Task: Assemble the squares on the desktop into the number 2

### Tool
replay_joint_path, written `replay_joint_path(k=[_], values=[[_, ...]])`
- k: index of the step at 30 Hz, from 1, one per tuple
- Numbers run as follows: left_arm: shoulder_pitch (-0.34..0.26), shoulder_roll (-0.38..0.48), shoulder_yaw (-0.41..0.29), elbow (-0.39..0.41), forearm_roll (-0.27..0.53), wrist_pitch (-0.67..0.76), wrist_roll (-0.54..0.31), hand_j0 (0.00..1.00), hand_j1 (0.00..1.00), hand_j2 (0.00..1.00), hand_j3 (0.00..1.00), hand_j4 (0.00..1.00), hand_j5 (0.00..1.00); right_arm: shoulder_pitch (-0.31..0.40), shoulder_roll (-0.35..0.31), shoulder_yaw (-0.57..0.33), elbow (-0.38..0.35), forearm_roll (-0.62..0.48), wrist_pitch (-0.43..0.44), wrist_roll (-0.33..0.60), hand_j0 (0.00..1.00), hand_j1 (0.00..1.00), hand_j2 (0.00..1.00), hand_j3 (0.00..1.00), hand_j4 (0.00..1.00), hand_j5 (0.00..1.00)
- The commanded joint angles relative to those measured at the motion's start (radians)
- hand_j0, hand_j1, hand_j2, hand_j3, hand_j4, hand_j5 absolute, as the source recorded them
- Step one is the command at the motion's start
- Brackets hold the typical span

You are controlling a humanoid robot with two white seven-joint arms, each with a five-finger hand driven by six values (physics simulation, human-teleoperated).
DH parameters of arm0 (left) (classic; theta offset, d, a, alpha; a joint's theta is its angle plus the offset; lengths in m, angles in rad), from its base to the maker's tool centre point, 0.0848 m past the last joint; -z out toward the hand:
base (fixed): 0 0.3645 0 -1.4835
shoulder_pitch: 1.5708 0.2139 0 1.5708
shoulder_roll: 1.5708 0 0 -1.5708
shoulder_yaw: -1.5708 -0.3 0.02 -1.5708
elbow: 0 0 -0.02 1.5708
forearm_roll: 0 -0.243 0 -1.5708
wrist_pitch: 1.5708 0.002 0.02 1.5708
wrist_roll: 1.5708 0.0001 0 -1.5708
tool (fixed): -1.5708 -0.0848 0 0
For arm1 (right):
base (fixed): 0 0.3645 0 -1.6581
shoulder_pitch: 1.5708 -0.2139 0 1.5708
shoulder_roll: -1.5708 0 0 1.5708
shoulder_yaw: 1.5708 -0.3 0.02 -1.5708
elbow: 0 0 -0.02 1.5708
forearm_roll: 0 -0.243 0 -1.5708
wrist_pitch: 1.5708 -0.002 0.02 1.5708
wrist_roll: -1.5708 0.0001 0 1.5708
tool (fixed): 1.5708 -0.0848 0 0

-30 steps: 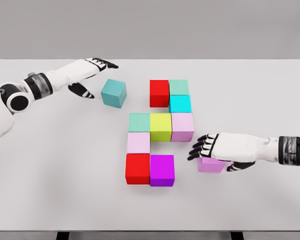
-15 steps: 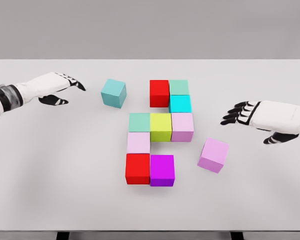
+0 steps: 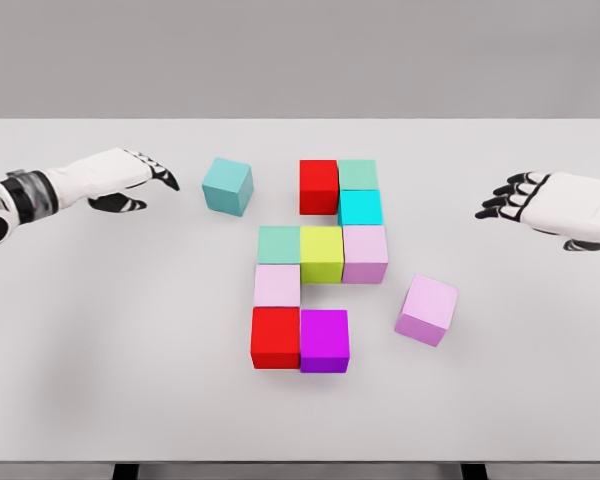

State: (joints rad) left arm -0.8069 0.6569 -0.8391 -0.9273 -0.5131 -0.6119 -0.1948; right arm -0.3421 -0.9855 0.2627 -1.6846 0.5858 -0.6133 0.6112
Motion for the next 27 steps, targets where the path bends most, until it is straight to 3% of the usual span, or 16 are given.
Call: replay_joint_path(k=[1,5,8,10,12,15,17,20,24,27], values=[[0.000,-0.019,0.002,0.001,-0.004,0.001,0.000,0.69,0.69,0.69,0.69,0.69,0.69,0.000,0.048,0.018,-0.001,0.072,0.002,0.000,0.99,0.99,0.99,0.99,0.99,0.99],[-0.002,-0.031,0.003,-0.004,-0.015,0.001,-0.009,0.69,0.69,0.69,0.69,0.69,0.69,-0.044,0.039,0.173,0.005,0.078,0.002,0.000,0.99,0.99,0.99,0.99,0.99,0.99],[0.000,-0.043,0.003,-0.004,-0.015,0.001,-0.009,0.69,0.69,0.69,0.69,0.69,0.69,-0.055,0.011,0.213,0.002,0.078,0.002,0.000,0.99,0.99,0.99,0.99,0.99,0.99],[0.003,-0.045,0.003,-0.007,-0.013,0.001,-0.017,0.69,0.69,0.69,0.69,0.69,0.69,-0.075,-0.036,0.248,0.002,0.063,0.002,-0.007,0.87,0.87,0.87,0.87,0.87,0.87],[0.005,-0.045,0.003,-0.025,-0.013,0.001,-0.017,0.69,0.69,0.69,0.69,0.69,0.69,-0.095,-0.036,0.268,0.017,0.058,0.002,-0.017,0.83,0.83,0.83,0.83,0.83,0.83],[0.008,-0.045,0.003,-0.042,-0.013,0.001,-0.017,0.70,0.70,0.70,0.70,0.70,0.70,-0.198,-0.041,0.342,0.082,-0.001,0.002,-0.074,0.82,0.82,0.82,0.82,0.82,0.82],[0.011,-0.043,0.003,-0.059,-0.013,0.001,-0.017,0.70,0.70,0.70,0.70,0.70,0.70,-0.273,-0.038,0.438,0.154,-0.058,0.002,-0.088,0.79,0.79,0.79,0.79,0.79,0.79],[0.017,-0.043,0.005,-0.084,-0.013,0.001,-0.017,0.70,0.70,0.70,0.70,0.70,0.70,-0.311,-0.021,0.492,0.217,-0.110,0.002,-0.117,0.79,0.79,0.79,0.79,0.79,0.79],[0.025,-0.043,0.006,-0.096,-0.013,0.001,-0.017,0.69,0.69,0.69,0.69,0.69,0.69,-0.331,0.062,0.504,0.373,-0.141,0.002,-0.157,0.79,0.79,0.79,0.79,0.79,0.79],[0.031,-0.043,0.006,-0.104,-0.013,0.001,-0.017,0.70,0.70,0.70,0.70,0.70,0.70,-0.337,0.076,0.509,0.402,-0.175,0.002,-0.157,0.79,0.79,0.79,0.79,0.79,0.79]])
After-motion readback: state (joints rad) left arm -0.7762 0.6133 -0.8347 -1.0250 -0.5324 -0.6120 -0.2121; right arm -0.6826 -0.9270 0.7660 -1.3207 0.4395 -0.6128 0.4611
